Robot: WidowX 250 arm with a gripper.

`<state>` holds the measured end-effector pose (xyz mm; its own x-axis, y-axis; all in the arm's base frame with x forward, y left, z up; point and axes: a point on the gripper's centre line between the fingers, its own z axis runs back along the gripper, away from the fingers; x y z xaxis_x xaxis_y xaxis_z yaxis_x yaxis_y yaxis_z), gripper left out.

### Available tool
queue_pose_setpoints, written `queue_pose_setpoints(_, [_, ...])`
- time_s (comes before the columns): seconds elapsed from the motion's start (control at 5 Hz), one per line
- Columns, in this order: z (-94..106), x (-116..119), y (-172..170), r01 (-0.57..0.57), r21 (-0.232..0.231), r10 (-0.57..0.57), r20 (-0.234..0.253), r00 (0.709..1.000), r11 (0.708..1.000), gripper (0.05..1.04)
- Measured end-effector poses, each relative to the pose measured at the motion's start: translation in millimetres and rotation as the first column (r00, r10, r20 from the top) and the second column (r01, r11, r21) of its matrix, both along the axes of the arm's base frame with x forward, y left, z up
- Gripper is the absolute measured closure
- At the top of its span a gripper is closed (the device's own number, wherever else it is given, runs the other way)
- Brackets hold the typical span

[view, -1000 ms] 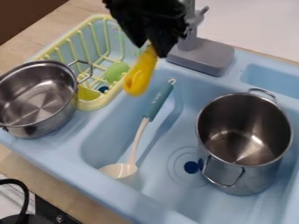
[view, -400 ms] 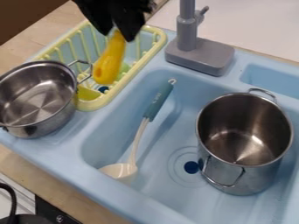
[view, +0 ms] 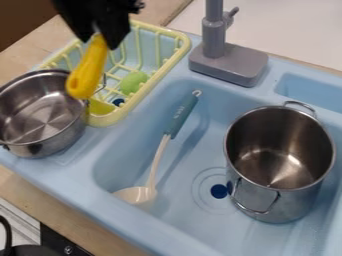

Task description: Moved the yellow knife into the cooking pot

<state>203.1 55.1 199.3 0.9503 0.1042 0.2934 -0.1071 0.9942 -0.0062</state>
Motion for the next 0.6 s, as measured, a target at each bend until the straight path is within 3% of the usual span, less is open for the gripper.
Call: queue_pose_setpoints(0.6, [-17.6,-19.2,34.5,-0.091,0.057,0.092,-0.007,0.996,0.994,0.617])
